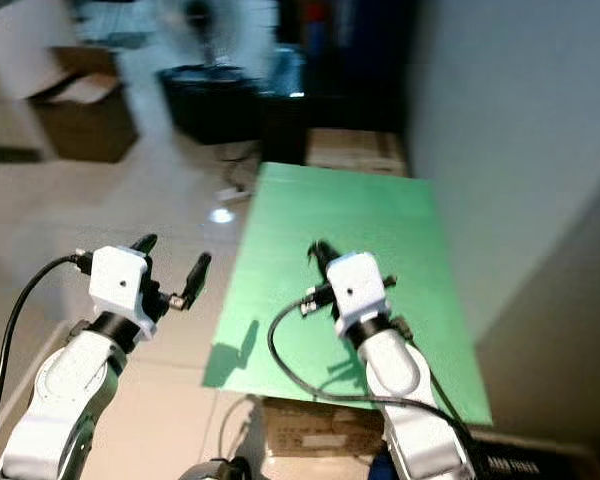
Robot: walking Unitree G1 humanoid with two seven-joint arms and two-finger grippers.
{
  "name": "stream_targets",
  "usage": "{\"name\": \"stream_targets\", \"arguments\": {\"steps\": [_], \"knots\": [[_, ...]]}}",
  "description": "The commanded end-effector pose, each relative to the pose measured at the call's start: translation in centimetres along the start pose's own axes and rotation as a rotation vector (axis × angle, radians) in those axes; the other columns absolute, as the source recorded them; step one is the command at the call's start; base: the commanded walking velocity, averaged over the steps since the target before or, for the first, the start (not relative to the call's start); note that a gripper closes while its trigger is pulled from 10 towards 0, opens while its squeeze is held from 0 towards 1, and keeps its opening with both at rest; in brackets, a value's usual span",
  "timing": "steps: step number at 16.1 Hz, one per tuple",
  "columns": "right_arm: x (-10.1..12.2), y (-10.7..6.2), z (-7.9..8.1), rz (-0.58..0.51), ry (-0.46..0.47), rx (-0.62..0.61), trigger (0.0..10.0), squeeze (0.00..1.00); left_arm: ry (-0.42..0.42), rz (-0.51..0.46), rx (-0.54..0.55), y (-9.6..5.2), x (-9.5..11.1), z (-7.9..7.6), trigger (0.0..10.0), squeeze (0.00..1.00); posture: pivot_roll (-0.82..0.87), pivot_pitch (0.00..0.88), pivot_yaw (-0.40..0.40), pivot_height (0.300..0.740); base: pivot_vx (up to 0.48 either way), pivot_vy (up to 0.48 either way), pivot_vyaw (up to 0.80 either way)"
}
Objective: Hang keys on a hook
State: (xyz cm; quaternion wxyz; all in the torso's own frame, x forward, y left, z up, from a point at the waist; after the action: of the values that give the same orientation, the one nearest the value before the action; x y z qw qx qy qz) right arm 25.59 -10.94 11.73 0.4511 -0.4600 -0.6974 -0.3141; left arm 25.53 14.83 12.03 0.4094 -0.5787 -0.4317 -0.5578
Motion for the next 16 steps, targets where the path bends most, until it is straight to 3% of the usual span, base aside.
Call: {"name": "stream_targets", "arguments": {"steps": [1,3,7,9,11,13,16], "knots": [[0.1,0.1,-0.1,0.008,0.025,0.016,10.0,0.0,0.027,0.0,0.036,0.1,0.0,0.5,10.0,0.0,-0.04,0.0,0.028,0.74,0.0,0.0,0.8],[-0.5,0.2,-0.1,0.034,0.054,0.025,10.0,0.0,0.04,-0.037,0.051,0.7,1.0,0.6,10.0,0.0,-0.03,0.0,0.027,0.74,0.0,0.0,0.8],[-1.3,-0.3,0.8,0.054,0.087,0.044,10.0,0.0,0.056,0.025,0.037,0.2,-0.5,0.6,10.0,0.0,-0.01,0.0,0.029,0.74,0.0,0.0,0.8],[-0.8,0.1,0.6,0.035,0.071,0.068,10.0,0.0,0.028,-0.004,0.105,1.1,0.3,1.3,10.0,0.0,0.0,0.0,0.026,0.74,0.0,0.0,0.8],[-1.3,0.1,0.4,0.047,0.069,0.059,10.0,0.0,0.039,-0.056,0.096,1.2,0.7,1.1,10.0,0.0,0.0,0.0,0.011,0.74,0.0,0.0,0.8],[-1.2,0.4,0.3,0.044,0.075,0.062,10.0,0.0,0.086,-0.051,0.08,1.3,0.9,0.8,10.0,0.0,0.01,0.0,0.009,0.74,0.0,0.0,0.8],[-1.1,0.7,0.4,0.039,0.075,0.075,10.0,0.0,0.082,-0.066,0.046,1.4,1.1,0.3,10.0,0.0,0.02,0.0,0.001,0.74,0.08,0.0,0.8]]}}
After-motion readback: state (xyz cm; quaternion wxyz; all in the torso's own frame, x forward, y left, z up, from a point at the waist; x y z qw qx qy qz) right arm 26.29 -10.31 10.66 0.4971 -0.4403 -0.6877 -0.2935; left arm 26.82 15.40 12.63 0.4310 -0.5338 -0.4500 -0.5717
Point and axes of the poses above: a point about 5 cm out from each wrist's last joint towards the gripper, its own y axis pointing out of the wrist towards the gripper, its own x axis along the axis of the wrist's last joint, z = x × y, the point moved 1 cm from there along y, pointing out of the wrist towards the gripper, and after that the axes turned 11 degrees about -y, right-handed, at the moved point
